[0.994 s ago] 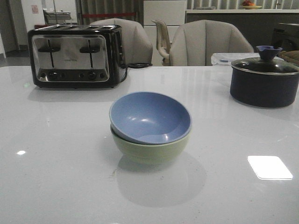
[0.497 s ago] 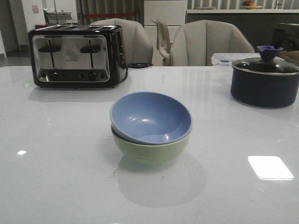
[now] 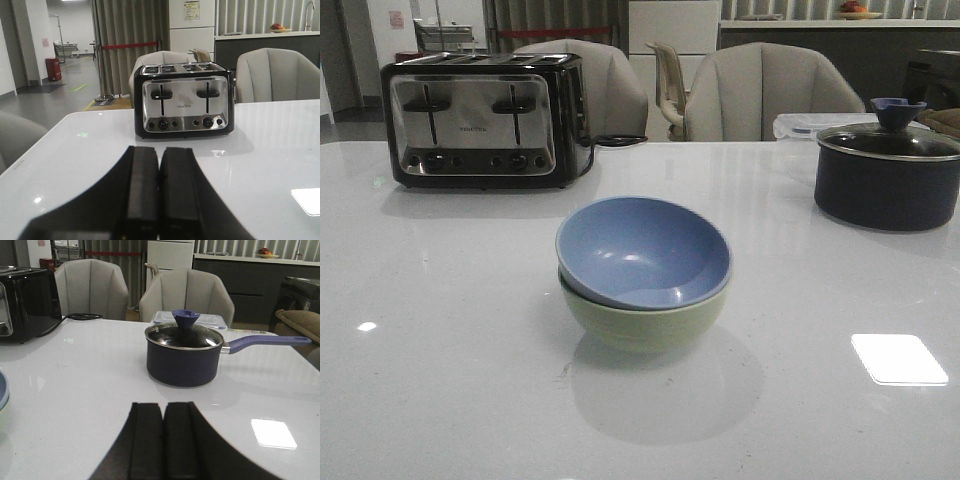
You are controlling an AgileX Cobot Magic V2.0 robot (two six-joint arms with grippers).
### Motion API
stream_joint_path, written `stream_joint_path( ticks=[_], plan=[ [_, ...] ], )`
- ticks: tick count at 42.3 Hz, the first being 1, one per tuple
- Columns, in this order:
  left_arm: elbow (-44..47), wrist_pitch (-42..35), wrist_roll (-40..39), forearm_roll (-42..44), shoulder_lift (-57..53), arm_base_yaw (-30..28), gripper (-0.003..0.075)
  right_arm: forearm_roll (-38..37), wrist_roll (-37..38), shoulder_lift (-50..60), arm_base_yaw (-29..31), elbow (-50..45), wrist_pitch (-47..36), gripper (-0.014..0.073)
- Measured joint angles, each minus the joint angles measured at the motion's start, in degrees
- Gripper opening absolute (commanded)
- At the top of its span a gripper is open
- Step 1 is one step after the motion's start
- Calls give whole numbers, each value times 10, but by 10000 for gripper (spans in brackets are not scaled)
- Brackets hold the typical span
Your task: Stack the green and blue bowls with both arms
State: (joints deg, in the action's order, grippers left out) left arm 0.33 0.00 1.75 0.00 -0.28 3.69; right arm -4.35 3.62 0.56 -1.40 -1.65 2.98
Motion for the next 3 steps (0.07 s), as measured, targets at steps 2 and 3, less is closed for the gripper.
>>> stream_joint_path(
  ticks=[2,3],
  plan=[
    [0,0,0,0,0,0,102,0,0,0,0,0,0,43],
    [0,0,0,0,0,0,102,0,0,0,0,0,0,43]
  ],
)
